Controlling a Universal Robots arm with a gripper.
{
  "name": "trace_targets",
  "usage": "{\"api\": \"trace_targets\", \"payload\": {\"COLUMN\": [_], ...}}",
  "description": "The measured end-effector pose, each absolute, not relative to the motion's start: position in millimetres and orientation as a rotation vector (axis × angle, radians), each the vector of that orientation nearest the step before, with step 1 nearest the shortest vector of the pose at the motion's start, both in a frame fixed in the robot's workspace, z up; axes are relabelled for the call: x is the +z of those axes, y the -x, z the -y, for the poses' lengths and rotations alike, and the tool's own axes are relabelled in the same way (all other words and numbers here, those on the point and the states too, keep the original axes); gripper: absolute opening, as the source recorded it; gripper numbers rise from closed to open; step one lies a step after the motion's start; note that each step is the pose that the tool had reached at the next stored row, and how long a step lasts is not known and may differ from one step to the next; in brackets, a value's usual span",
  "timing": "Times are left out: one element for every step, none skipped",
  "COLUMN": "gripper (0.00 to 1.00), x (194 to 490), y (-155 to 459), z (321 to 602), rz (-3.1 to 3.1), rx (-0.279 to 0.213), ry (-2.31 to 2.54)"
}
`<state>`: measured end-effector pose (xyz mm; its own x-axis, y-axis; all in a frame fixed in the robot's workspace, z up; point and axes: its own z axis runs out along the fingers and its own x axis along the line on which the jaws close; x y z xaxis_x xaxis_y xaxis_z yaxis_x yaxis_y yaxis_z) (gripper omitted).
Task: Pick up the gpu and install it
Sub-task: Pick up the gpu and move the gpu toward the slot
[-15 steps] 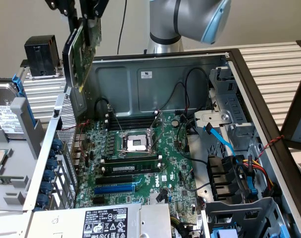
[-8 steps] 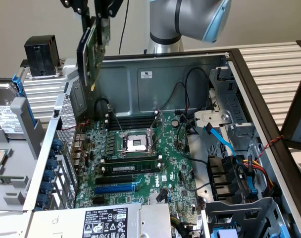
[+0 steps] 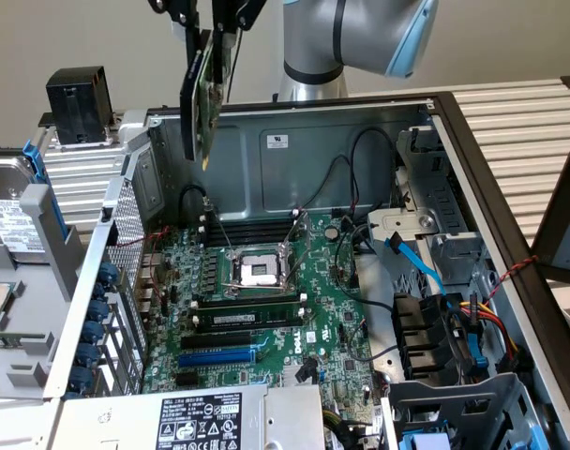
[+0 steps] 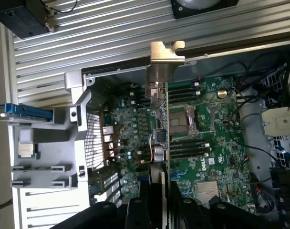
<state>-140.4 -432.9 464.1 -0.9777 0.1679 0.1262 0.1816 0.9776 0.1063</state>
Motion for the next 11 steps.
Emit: {"api": "trace_targets", "payload": {"gripper": [0.27, 0.27, 0.27, 0.27, 0.27, 0.27, 0.27, 0.27, 0.27, 0.27, 0.27], "x": [464.0, 464.0, 464.0, 464.0, 463.9, 463.7, 463.4, 463.2, 463.1, 463.1, 463.1], "y": [139.2, 137.9, 136.6, 135.2, 134.1, 133.1, 132.1, 131.4, 130.6, 129.8, 129.7], "z": [432.9, 432.9, 432.9, 432.9, 432.9, 432.9, 432.9, 433.0, 432.9, 432.9, 433.0], "rz": [3.009, 3.010, 3.010, 3.011, 3.011, 3.012, 3.012, 3.013, 3.013, 3.013, 3.013], "rx": [-0.178, -0.177, -0.177, -0.176, -0.175, -0.174, -0.174, -0.172, -0.171, -0.171, -0.172], "ry": [0.260, 0.253, 0.244, 0.234, 0.221, 0.207, 0.191, 0.174, 0.158, 0.150, 0.150]}}
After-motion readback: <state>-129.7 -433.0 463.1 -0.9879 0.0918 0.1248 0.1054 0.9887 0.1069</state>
